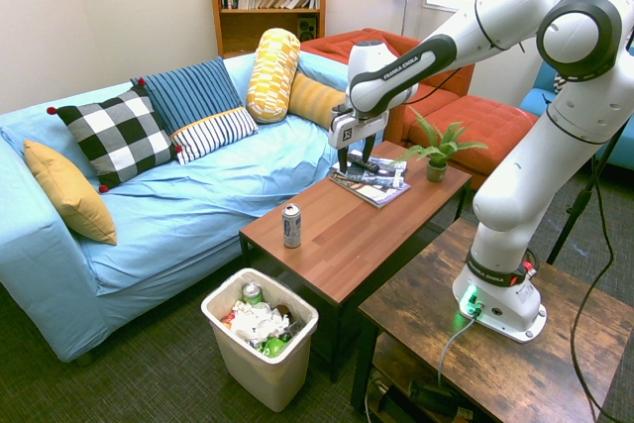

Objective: Throw the can in the trash bin

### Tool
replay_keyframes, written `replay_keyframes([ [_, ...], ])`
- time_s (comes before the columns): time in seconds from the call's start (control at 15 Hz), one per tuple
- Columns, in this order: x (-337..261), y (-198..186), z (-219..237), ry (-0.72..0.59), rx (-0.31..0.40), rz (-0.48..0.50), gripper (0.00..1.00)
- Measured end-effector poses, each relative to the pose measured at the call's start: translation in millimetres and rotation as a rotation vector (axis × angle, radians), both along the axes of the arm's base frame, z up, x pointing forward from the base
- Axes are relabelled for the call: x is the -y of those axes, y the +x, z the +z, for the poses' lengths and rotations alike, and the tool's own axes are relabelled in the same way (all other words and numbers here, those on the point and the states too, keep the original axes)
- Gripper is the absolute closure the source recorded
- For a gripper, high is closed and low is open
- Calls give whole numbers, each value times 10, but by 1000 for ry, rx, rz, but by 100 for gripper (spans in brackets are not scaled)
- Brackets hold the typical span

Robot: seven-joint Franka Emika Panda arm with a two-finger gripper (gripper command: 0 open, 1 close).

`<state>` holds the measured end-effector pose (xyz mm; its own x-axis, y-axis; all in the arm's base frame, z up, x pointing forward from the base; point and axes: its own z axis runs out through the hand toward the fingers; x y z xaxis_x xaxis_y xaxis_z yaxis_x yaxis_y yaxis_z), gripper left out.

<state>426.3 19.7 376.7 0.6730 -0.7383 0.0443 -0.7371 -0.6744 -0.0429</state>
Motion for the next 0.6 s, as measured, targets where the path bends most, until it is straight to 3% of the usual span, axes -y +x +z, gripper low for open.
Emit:
replay_keyframes([
  [0.27,-110,77,-48,-5,6,-2,0],
  [0.6,-779,508,-356,-21,62,-15,0],
])
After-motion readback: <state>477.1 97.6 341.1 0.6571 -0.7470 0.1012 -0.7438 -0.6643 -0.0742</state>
